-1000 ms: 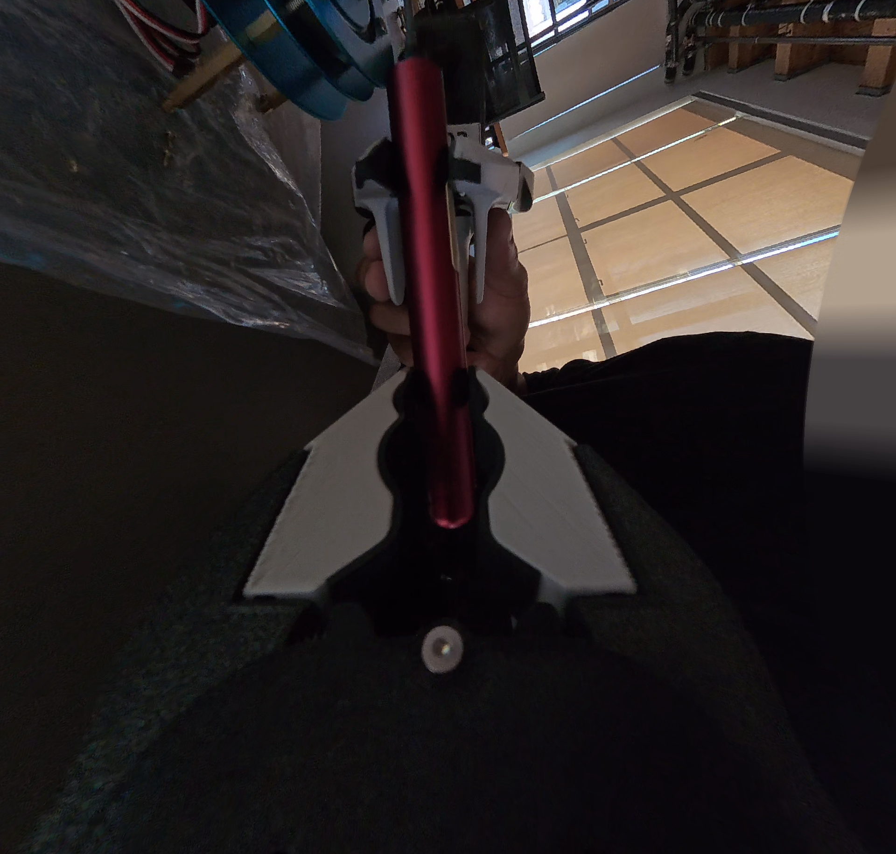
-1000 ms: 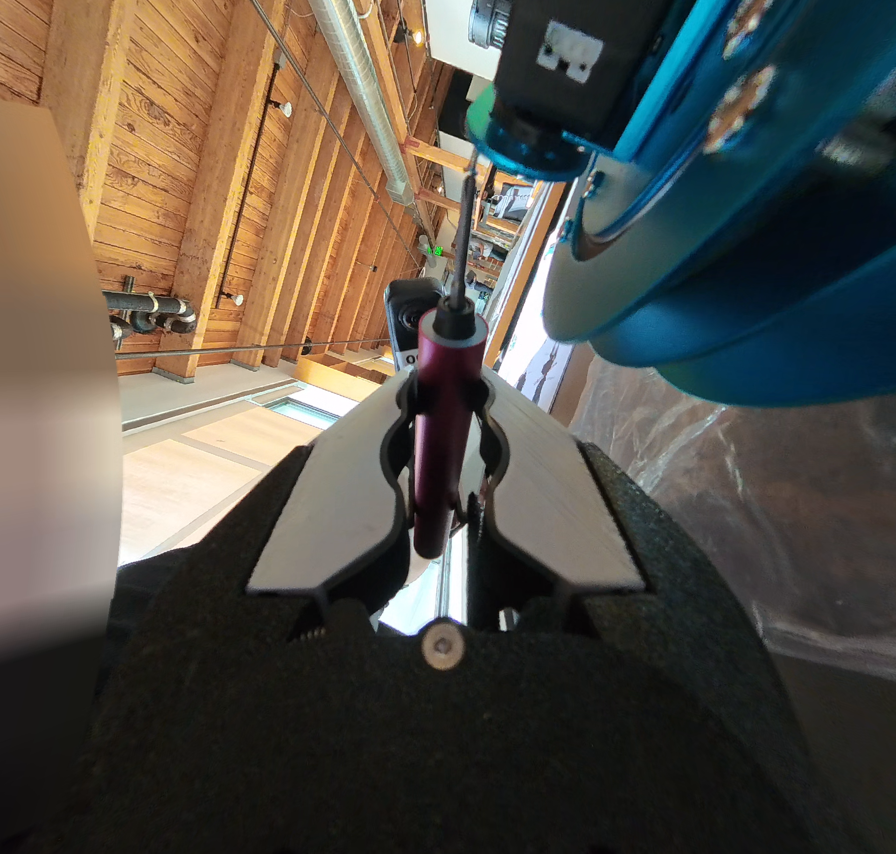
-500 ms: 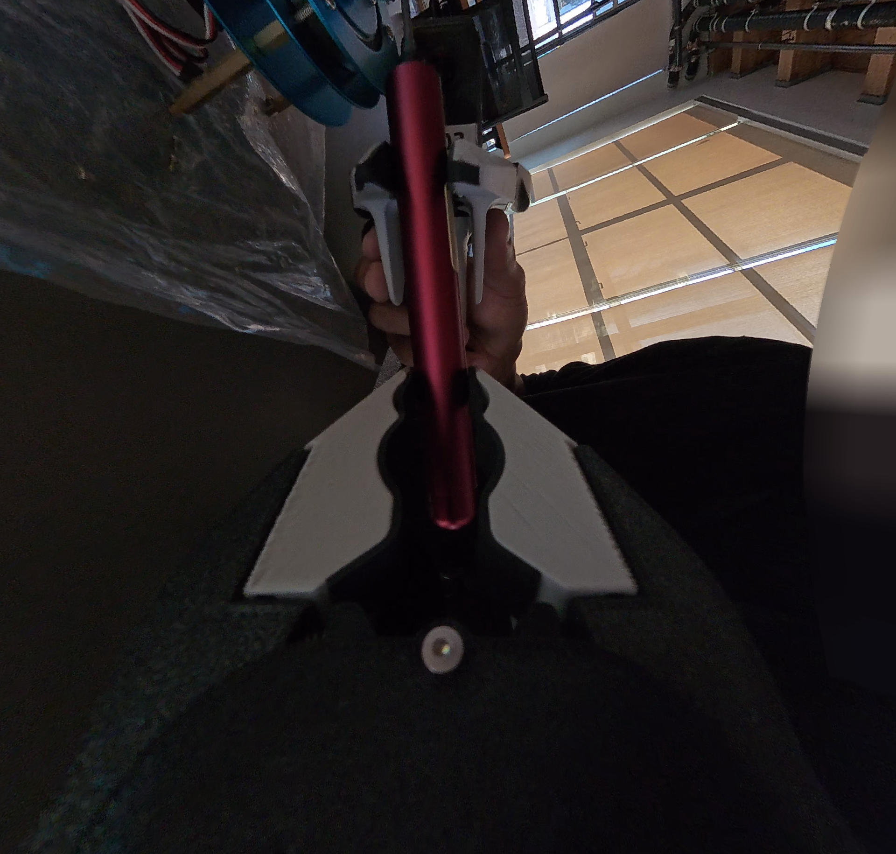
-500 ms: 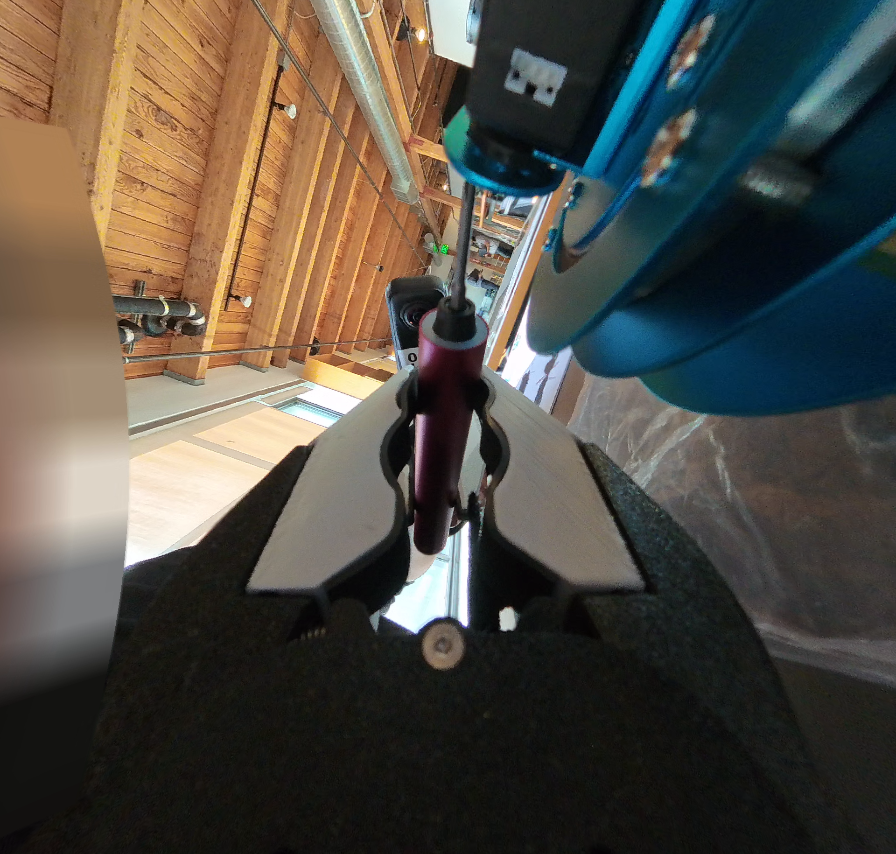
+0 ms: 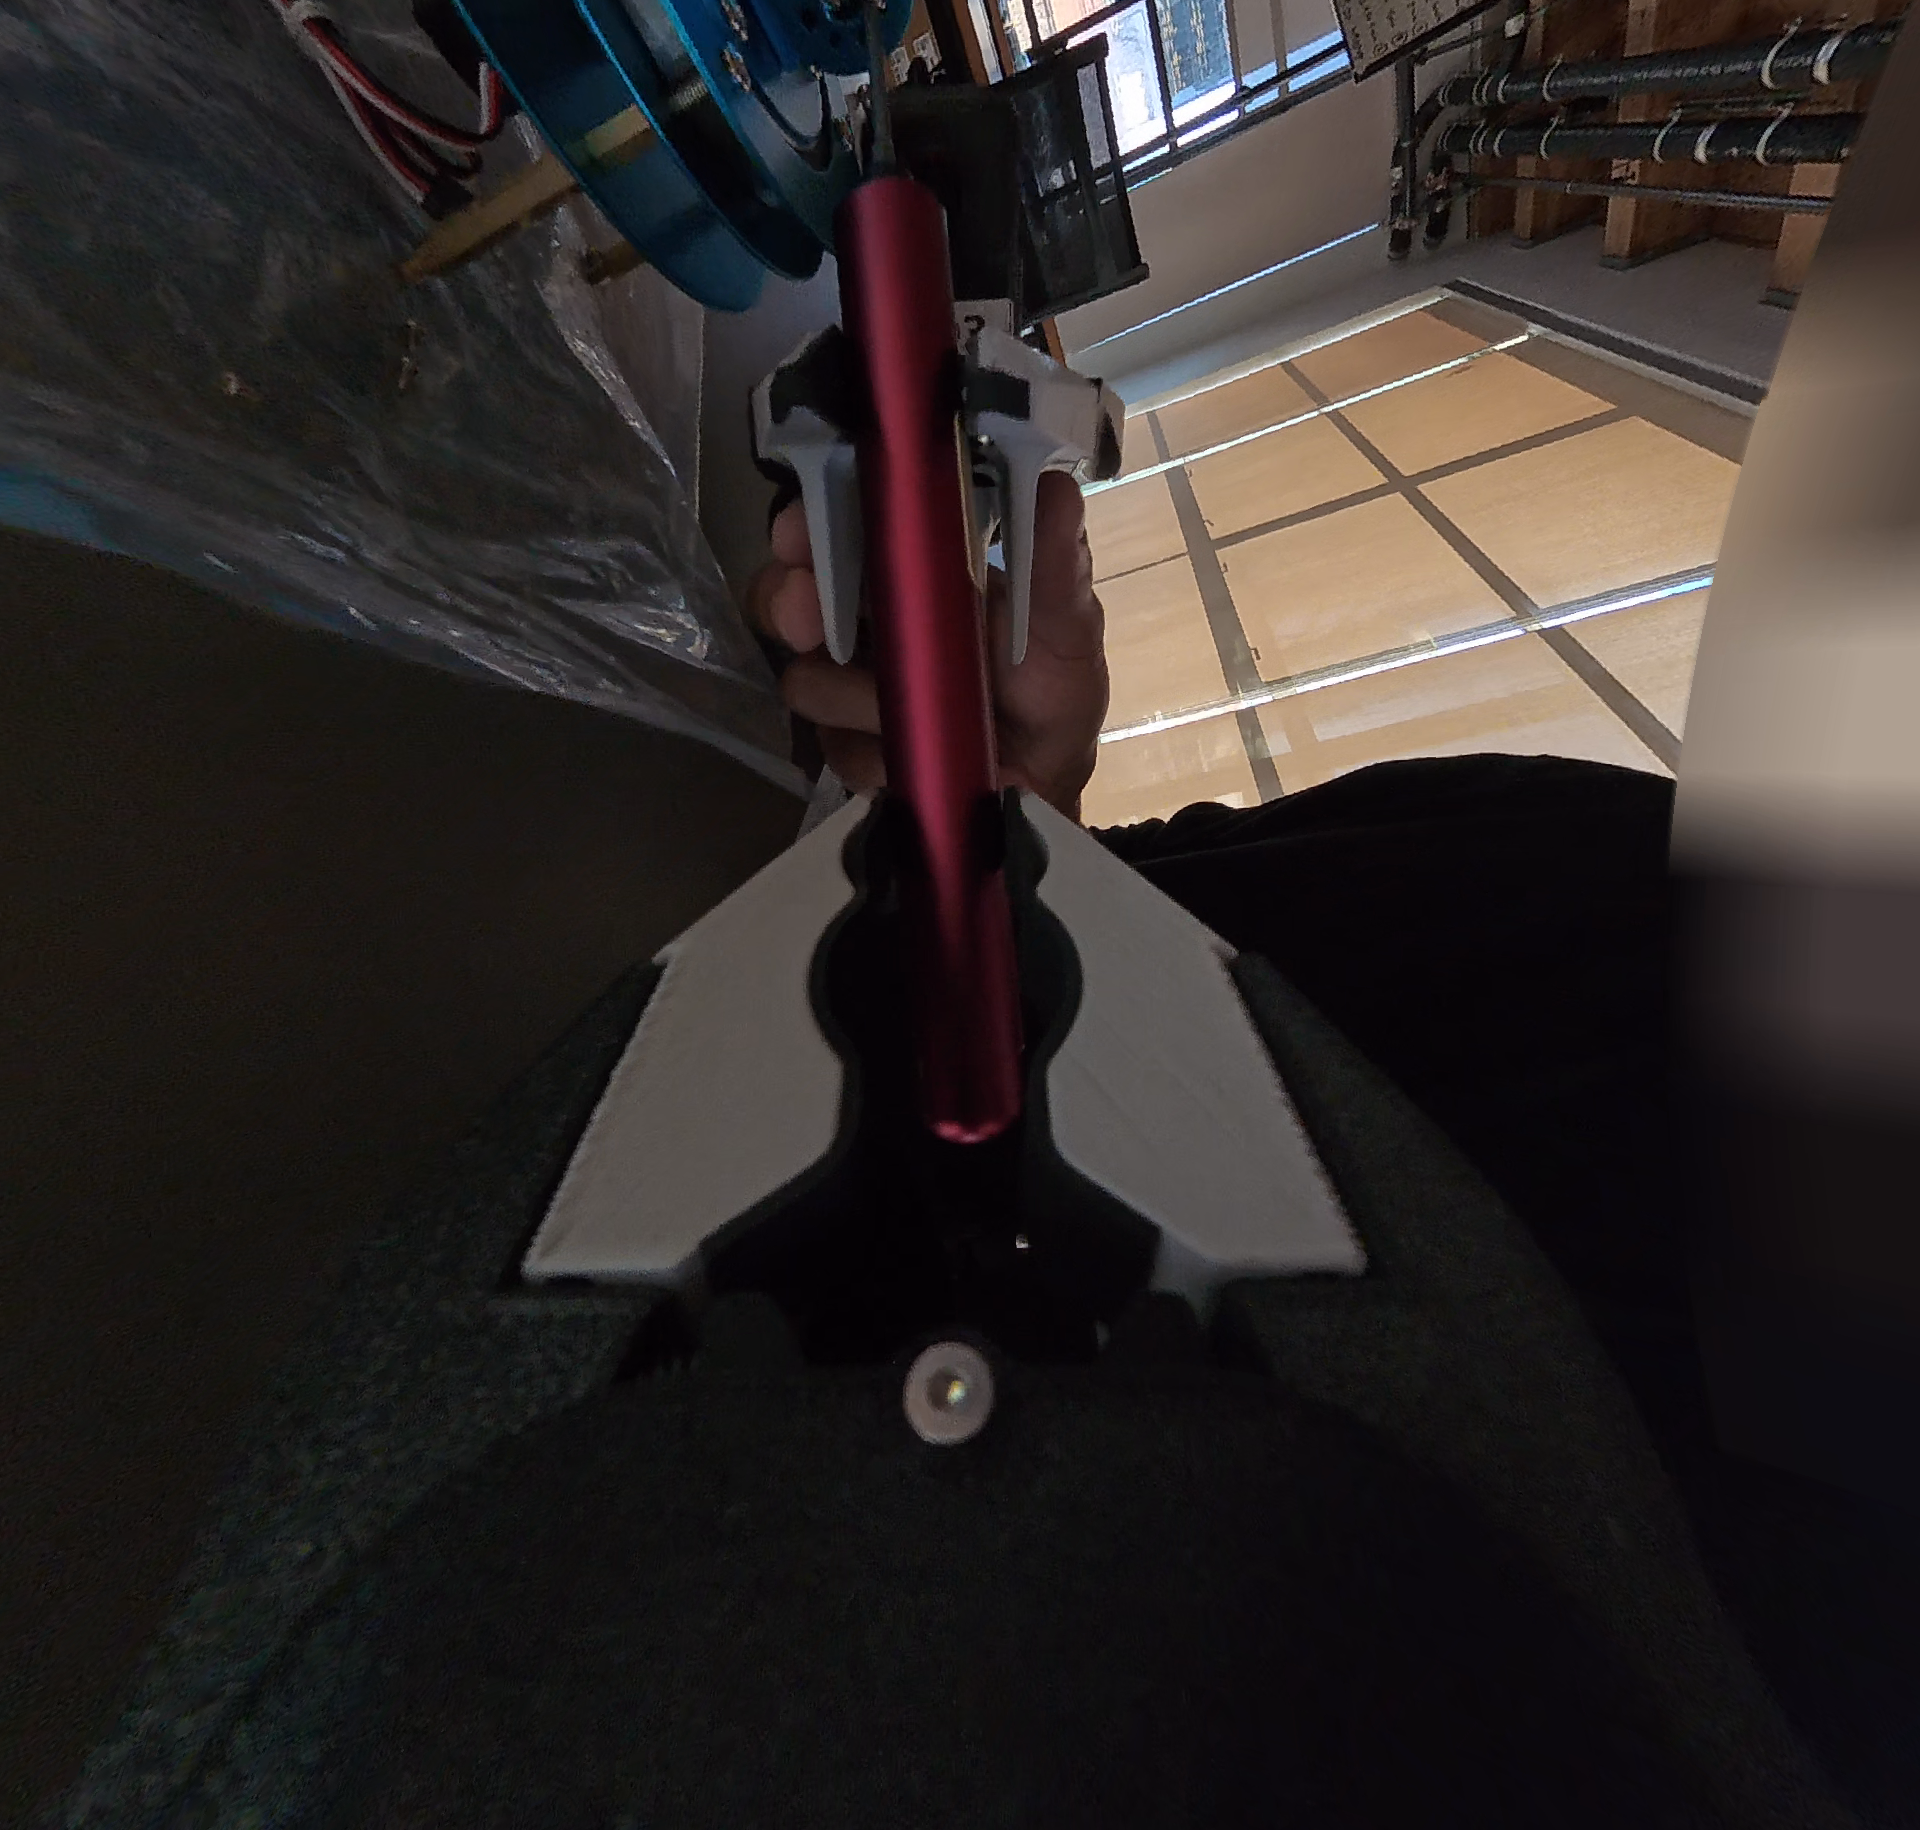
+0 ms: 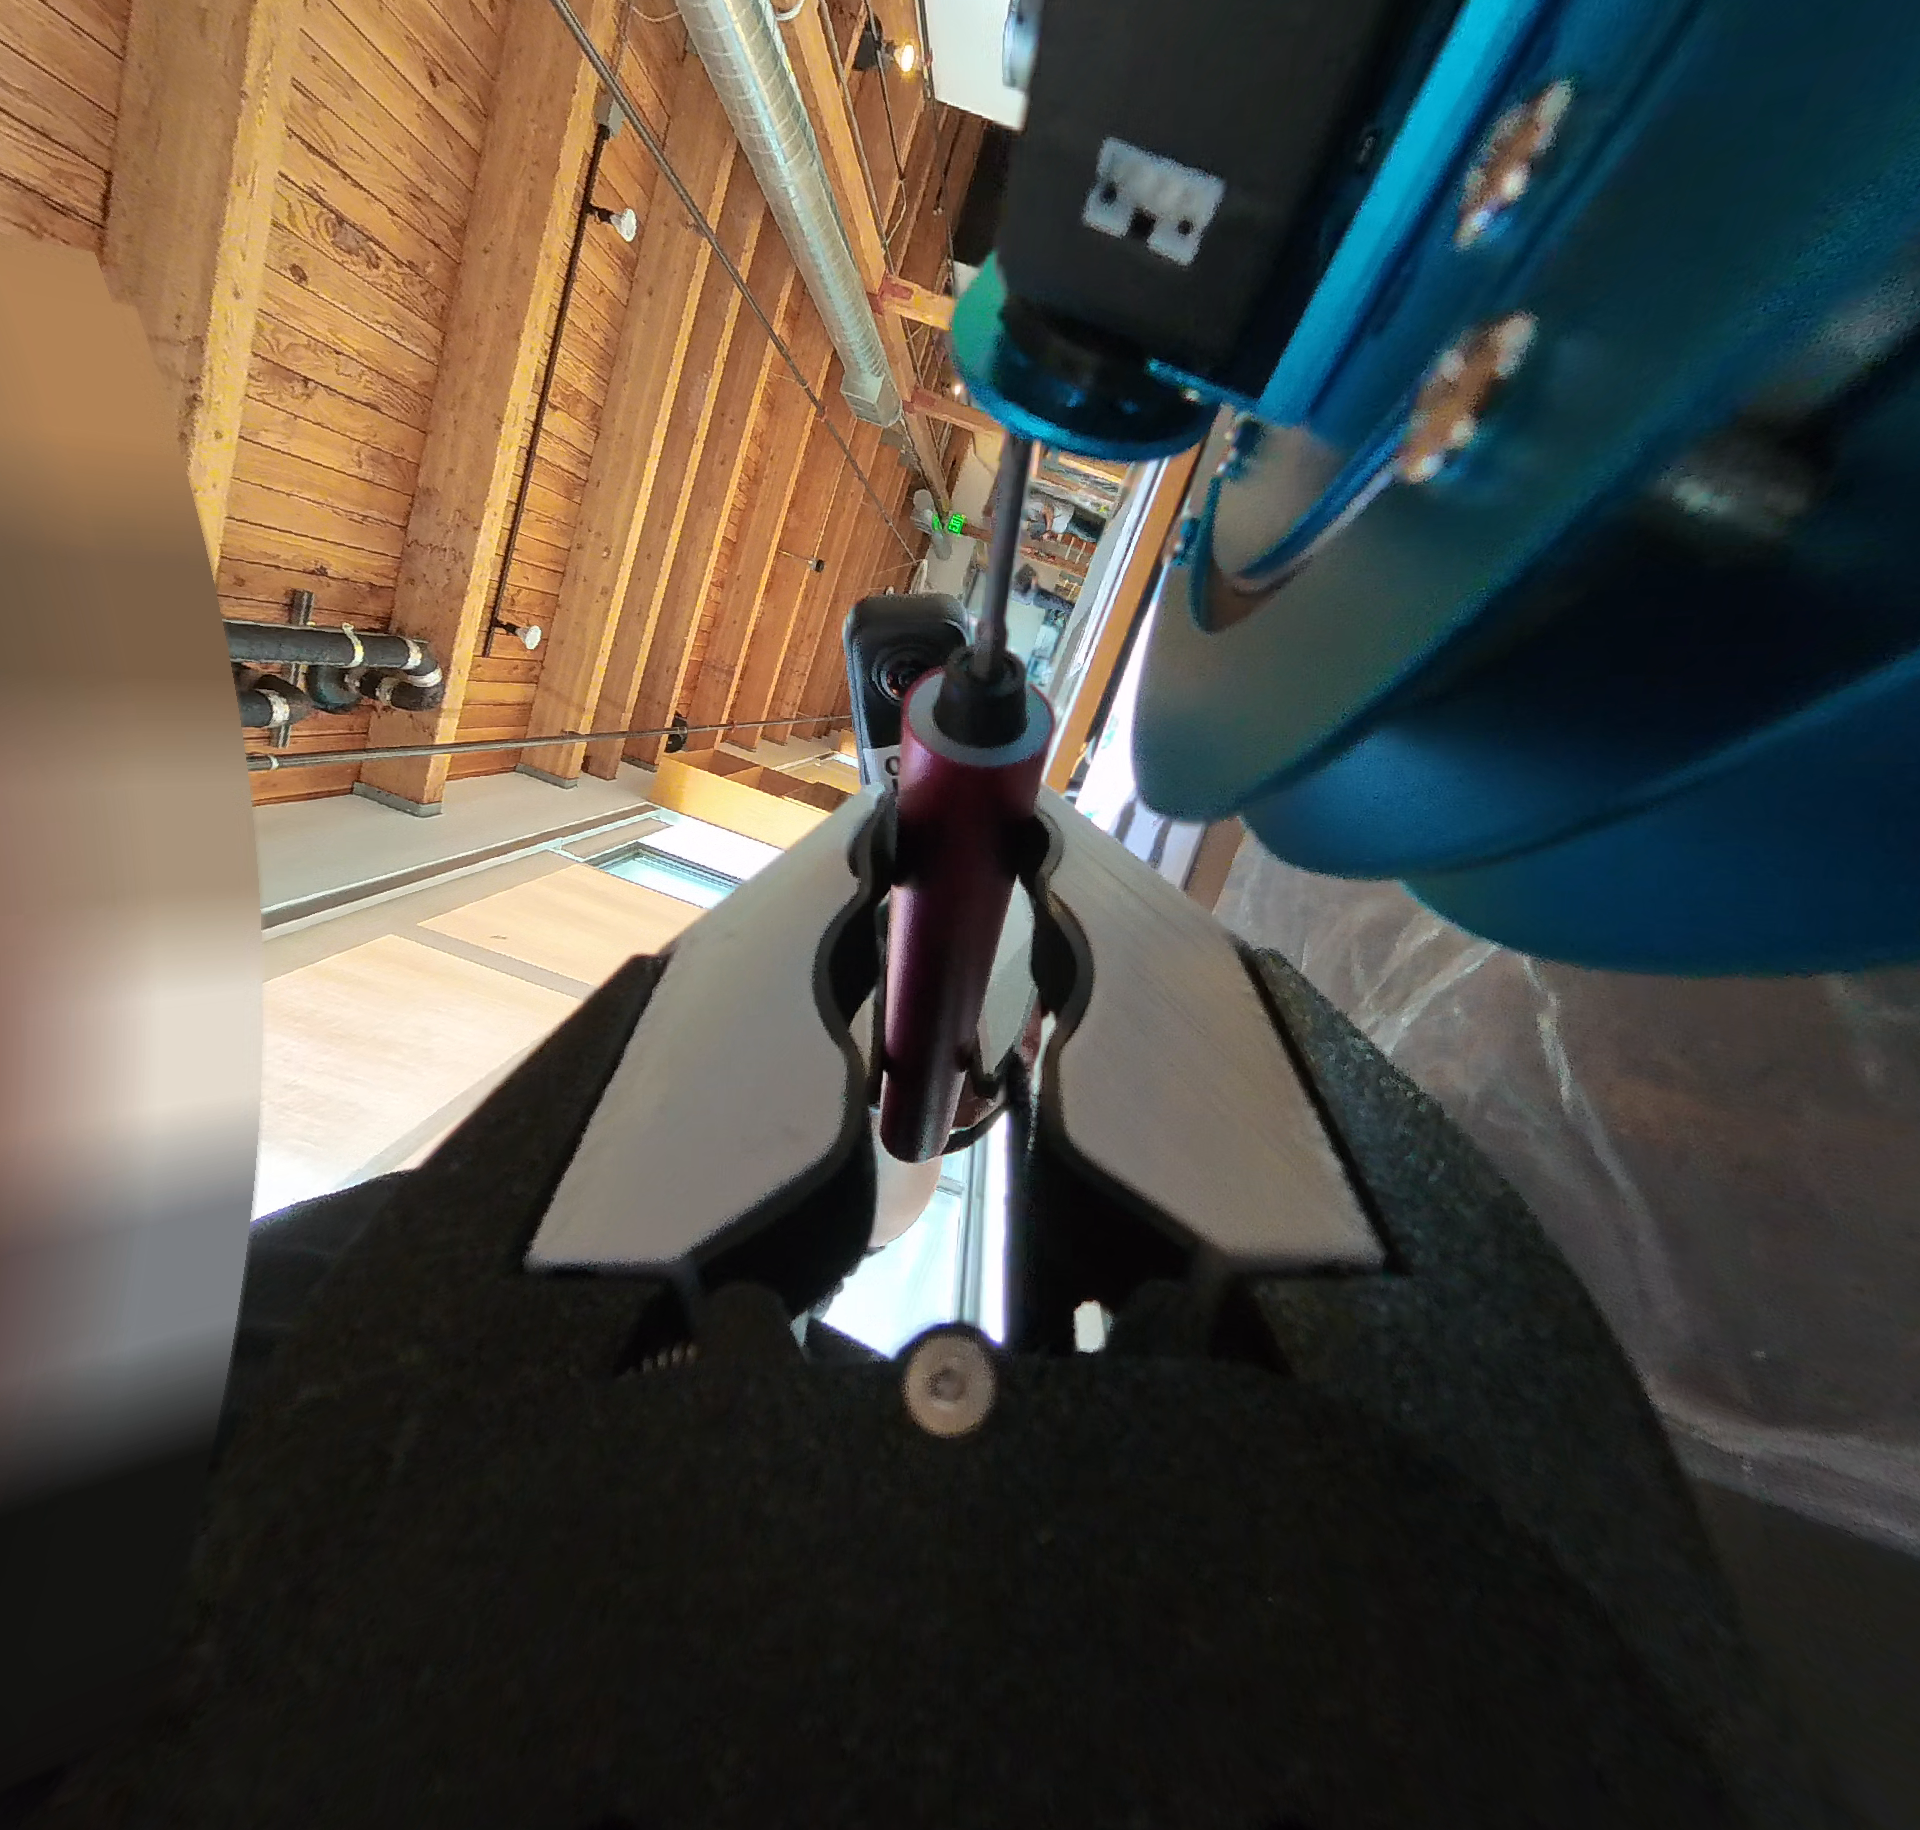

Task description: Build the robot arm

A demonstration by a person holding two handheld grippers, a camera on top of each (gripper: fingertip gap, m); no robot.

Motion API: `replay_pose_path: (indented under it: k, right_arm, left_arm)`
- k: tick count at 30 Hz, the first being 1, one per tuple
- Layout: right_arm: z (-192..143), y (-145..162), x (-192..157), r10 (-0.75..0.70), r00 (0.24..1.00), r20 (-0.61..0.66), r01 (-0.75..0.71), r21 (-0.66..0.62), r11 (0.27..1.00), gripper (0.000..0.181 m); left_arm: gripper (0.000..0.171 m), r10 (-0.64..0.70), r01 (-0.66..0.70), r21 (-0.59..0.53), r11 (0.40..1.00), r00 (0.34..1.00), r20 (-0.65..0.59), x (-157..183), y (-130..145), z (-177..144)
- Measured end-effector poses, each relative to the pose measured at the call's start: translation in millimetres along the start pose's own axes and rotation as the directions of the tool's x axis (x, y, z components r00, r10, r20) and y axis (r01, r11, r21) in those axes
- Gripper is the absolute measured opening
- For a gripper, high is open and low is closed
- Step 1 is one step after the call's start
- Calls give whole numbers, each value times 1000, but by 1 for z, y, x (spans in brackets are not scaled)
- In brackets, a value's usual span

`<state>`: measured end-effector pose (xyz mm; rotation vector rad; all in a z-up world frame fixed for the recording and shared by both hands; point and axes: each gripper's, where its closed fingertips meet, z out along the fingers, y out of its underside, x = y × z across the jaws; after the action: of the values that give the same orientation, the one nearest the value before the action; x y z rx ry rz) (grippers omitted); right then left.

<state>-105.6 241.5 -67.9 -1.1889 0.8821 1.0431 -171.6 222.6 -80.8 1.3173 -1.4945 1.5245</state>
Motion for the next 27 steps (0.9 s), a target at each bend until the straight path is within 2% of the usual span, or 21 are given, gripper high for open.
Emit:
replay_pose_path:
  k: [3,6,11,13,14,18,23,25,27]
  right_arm:
    - [-2,1,-3,-49,999,-13,48,-18,999,31]
    - [-14,-2,-2,-140,986,-90,138,-27,990,41]
    - [-49,-9,-4,-401,885,-236,373,-158,915,40]
    - [-60,-15,-10,-461,856,-234,427,-181,886,39]
    - [-62,-17,-12,-451,865,-221,419,-176,891,38]
    - [-62,-26,-15,-409,891,-198,396,-103,912,16]
    - [-53,-23,-16,-287,953,-97,286,-22,958,12]
    - [-49,-25,-13,-230,970,-78,231,8,973,9]
    - [-47,-26,-7,-221,973,-71,221,-10,975,10]
  left_arm:
    - [19,8,-8,14,1000,1000,-7,2,-3,-1]
    - [19,6,-6,28,1000,1000,-5,2,-6,-1]
    - [19,26,-24,35,999,999,-37,6,-5,1]
    - [18,23,-21,43,999,998,-60,9,-2,2]
    - [18,14,-10,48,999,997,-75,10,0,3]
    - [18,43,-34,106,994,996,-83,13,-1,3]
    - [18,66,-54,189,980,996,-59,8,-2,-3]
    - [18,95,-90,248,964,995,-10,2,-6,-6]
    - [18,133,-138,256,957,990,37,-1,-6,-11]
